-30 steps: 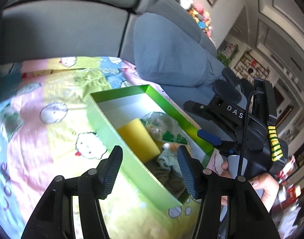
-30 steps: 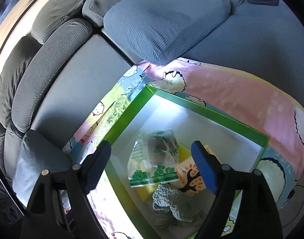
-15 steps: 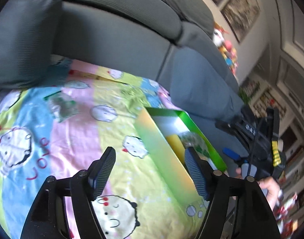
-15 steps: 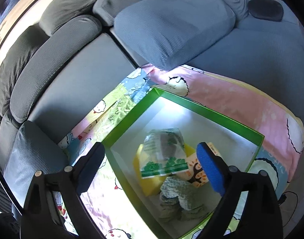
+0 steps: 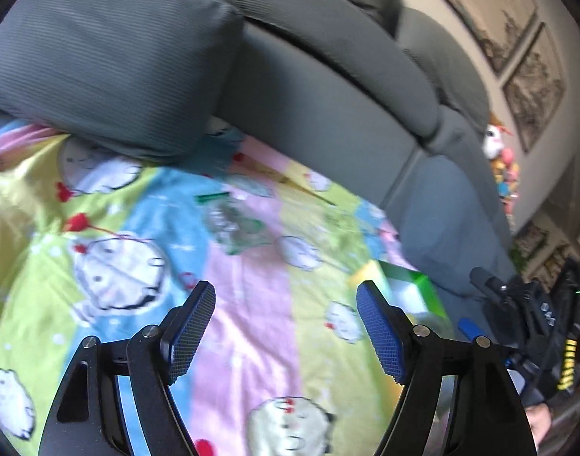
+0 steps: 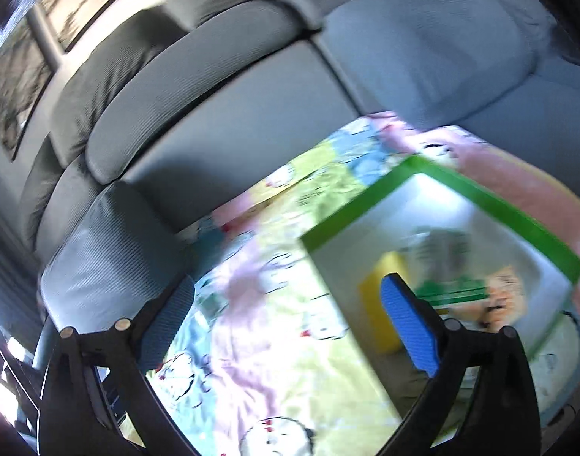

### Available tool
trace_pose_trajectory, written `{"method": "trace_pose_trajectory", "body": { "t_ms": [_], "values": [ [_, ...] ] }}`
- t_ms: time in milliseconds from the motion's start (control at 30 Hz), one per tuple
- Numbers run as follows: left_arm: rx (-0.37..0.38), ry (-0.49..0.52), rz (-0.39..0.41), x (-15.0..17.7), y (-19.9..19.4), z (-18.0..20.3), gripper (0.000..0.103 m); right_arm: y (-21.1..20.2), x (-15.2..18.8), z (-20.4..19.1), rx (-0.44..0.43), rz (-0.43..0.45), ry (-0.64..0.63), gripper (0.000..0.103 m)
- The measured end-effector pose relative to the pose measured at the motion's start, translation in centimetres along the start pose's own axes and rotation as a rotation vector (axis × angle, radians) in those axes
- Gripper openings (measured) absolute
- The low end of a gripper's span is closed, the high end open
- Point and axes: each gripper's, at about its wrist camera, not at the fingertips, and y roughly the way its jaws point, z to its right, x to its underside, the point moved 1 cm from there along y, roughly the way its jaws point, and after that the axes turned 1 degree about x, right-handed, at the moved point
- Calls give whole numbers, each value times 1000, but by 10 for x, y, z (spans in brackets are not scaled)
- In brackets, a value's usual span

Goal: Organize objects
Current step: 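Move the right tool back over the sheet to the second clear bag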

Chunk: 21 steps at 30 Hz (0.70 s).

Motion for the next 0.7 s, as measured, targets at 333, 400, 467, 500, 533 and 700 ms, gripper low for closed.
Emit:
{"method": "trace_pose_trajectory", "body": {
  "t_ms": [333,400,467,500,533,700],
  "values": [
    [-100,-45,-21,-2,2,-29,77,94,51,-55,35,-240,-159,100],
    [-105,-55,-9,-3,-1,-33,77,105,60,-60,56,-259,-193,100],
    [-108,-73,-4,-4,-5,-40,77,117,68,-65,77,-290,-218,100],
    [-110,-81,-5,-6,-5,-43,77,119,70,-66,81,-298,-225,100],
    [-113,-89,-6,-6,-5,-46,77,121,73,-67,85,-305,-234,100],
    [-136,-141,1,-9,-11,-65,77,120,76,-79,79,-283,-277,100]
  ]
}}
